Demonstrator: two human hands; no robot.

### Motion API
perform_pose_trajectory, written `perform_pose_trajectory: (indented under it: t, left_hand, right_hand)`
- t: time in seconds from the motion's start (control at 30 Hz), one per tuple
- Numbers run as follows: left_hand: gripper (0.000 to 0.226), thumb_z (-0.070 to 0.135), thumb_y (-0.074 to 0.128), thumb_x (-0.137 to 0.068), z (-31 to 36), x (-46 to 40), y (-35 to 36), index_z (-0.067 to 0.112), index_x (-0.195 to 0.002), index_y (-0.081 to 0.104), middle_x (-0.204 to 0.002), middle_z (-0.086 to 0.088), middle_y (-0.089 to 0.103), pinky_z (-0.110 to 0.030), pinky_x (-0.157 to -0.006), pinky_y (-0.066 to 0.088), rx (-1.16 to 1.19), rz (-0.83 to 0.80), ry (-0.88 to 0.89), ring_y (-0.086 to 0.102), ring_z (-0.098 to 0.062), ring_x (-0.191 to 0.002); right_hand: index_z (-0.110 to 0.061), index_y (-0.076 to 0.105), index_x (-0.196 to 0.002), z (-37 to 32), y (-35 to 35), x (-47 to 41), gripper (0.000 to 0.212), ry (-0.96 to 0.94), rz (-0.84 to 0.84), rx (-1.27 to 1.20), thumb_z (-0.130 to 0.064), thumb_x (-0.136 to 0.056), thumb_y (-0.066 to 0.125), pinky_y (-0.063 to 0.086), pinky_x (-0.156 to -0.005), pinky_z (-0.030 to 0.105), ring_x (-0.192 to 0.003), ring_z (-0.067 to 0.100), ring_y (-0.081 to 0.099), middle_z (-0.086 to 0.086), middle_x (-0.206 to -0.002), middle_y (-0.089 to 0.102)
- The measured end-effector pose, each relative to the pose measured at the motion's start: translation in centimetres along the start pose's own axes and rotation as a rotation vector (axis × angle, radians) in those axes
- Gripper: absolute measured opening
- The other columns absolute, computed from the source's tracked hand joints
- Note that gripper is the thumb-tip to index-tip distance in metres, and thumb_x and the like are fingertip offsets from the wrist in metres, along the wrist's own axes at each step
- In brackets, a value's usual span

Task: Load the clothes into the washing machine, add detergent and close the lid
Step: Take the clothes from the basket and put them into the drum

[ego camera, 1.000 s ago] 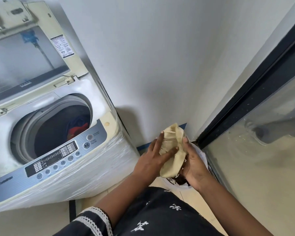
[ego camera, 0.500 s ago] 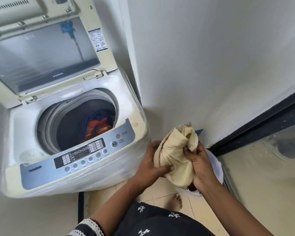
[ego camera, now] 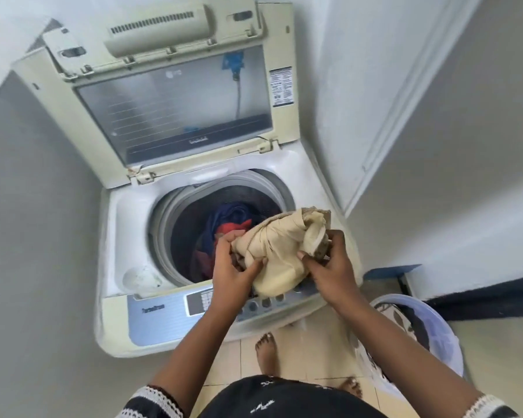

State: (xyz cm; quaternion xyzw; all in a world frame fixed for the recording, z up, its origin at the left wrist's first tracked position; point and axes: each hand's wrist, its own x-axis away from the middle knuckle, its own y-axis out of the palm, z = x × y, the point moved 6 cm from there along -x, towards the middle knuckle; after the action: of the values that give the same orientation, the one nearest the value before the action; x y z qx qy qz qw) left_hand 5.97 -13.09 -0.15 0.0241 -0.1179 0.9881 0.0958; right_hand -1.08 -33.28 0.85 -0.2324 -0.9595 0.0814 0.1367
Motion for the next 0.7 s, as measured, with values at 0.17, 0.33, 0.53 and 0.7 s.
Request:
perform_pose_trajectory:
  t: [0.17,0.33,0.53,0.7]
  left_hand:
    - [0.059,0.033,0.078,-0.076,-3.2,-3.3,-5.3,0.038,-0.125,0.047,-0.127,0.007,0.050,-0.051,-0.096,0.052,-0.094,0.044,-0.053,0.057,-0.018,-0.116]
    - [0.058,0.020,0.077,-0.082,-6.7,-5.5,-7.6,0.033,-0.127,0.044,-0.127,0.005,0.041,-0.039,-0.098,0.051,-0.163,0.021,-0.212,0.052,-0.014,-0.116]
    - [0.068,0.048,0.065,-0.082,-10.4,-6.1,-8.5,0.028,-0.139,0.035,-0.134,-0.002,0.044,-0.044,-0.097,0.052,-0.107,0.040,-0.490,0.057,-0.019,-0.113]
    - [0.081,0.068,0.063,-0.067,-11.7,-6.0,-8.5,0.032,-0.135,0.039,-0.132,0.003,0.048,-0.046,-0.100,0.051,-0.016,0.085,-0.537,0.058,-0.020,-0.118]
  right_hand:
    - [-0.026,0.041,-0.123,-0.5,7.0,-3.4,0.048,-0.043,-0.097,0.116,-0.016,-0.088,0.072,0.052,-0.071,0.021,-0.093,0.007,0.066,-0.008,-0.105,0.066]
    - [-0.022,0.036,-0.132,0.2,11.8,-5.7,0.049,-0.032,-0.204,0.293,-0.015,-0.092,0.063,0.048,-0.083,0.030,-0.106,0.018,0.061,-0.001,-0.121,0.062]
    - [-0.024,0.034,-0.134,1.2,13.6,-6.7,0.052,-0.008,-0.250,0.514,-0.029,-0.092,0.065,0.057,-0.071,0.041,-0.074,0.017,0.066,-0.004,-0.082,0.067]
    - [-0.025,0.035,-0.136,1.1,14.6,-5.8,0.043,-0.167,-0.243,0.688,-0.017,-0.096,0.048,0.054,-0.058,0.043,-0.065,0.023,0.062,0.003,-0.073,0.065]
